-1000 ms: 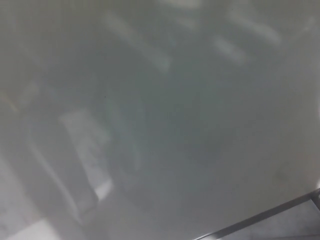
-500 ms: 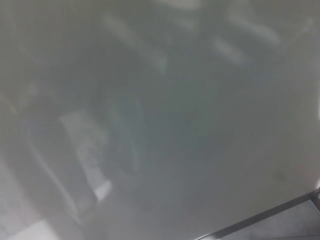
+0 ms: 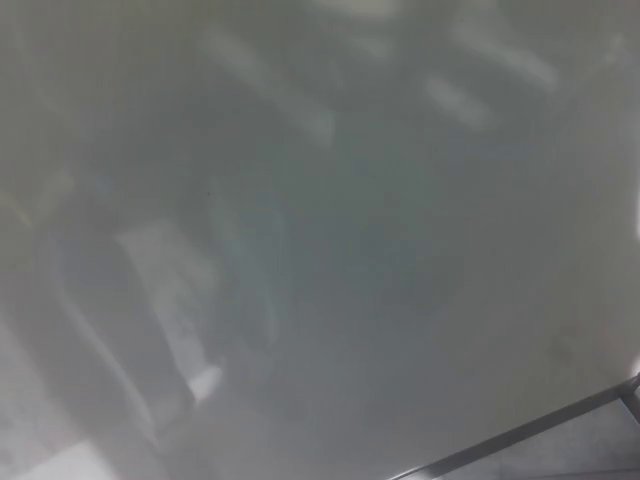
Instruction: A white board is being place on the right hand side and parallel to the robot and the robot uses its left hand to grab on the leftside of the whiteboard and drag the whiteboard from the right hand side to the left hand side
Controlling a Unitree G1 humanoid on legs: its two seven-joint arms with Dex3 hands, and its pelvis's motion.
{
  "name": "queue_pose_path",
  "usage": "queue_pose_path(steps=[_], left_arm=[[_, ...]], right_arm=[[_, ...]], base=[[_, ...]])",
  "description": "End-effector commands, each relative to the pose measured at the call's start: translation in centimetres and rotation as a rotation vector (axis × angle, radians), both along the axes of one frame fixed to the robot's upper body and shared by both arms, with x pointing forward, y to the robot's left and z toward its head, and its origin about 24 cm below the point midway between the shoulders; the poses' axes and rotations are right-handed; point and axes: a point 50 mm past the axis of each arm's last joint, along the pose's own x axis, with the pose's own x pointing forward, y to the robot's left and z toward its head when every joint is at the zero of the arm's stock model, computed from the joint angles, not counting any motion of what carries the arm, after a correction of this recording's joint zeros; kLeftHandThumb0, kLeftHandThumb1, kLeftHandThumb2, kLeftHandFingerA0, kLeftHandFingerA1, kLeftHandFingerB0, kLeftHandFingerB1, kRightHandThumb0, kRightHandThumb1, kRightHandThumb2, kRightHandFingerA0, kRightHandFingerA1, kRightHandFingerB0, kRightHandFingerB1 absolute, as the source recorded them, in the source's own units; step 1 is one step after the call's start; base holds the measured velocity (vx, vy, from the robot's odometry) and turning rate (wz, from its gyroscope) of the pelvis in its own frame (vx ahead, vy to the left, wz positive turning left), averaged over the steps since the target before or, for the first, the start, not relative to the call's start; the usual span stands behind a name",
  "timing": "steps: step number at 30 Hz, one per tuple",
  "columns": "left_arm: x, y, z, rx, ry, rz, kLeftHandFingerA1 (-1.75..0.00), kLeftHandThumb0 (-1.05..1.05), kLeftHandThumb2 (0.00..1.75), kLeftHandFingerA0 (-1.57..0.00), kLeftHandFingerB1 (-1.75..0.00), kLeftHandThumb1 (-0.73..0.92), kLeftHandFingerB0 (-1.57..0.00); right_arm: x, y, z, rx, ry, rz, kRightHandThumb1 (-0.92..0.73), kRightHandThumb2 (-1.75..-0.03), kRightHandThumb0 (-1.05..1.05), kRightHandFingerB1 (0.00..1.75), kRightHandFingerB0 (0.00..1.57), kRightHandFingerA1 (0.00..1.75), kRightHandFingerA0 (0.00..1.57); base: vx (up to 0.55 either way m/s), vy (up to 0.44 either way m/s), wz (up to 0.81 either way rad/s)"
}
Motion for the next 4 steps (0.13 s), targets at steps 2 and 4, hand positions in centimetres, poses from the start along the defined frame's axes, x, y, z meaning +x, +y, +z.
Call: queue_pose_path(steps=[2,4], left_arm=[[0.20,0.73,0.52,0.065,-0.002,-0.061,-0.50,-0.73,0.84,-0.32,-0.06,0.54,0.00],[0.20,0.73,0.51,0.048,-0.006,-0.045,-0.45,-0.67,0.81,-0.17,-0.12,0.49,0.00]], right_arm=[[0.14,-0.44,0.26,-0.032,-0.003,0.005,-0.74,-0.83,-0.52,0.71,0.27,0.99,0.79],[0.13,-0.46,0.24,-0.031,0.000,0.005,-0.75,-0.83,-0.52,0.70,0.27,0.99,0.78]], base=[[0.00,0.000,0.00],[0.00,0.000,0.00]])
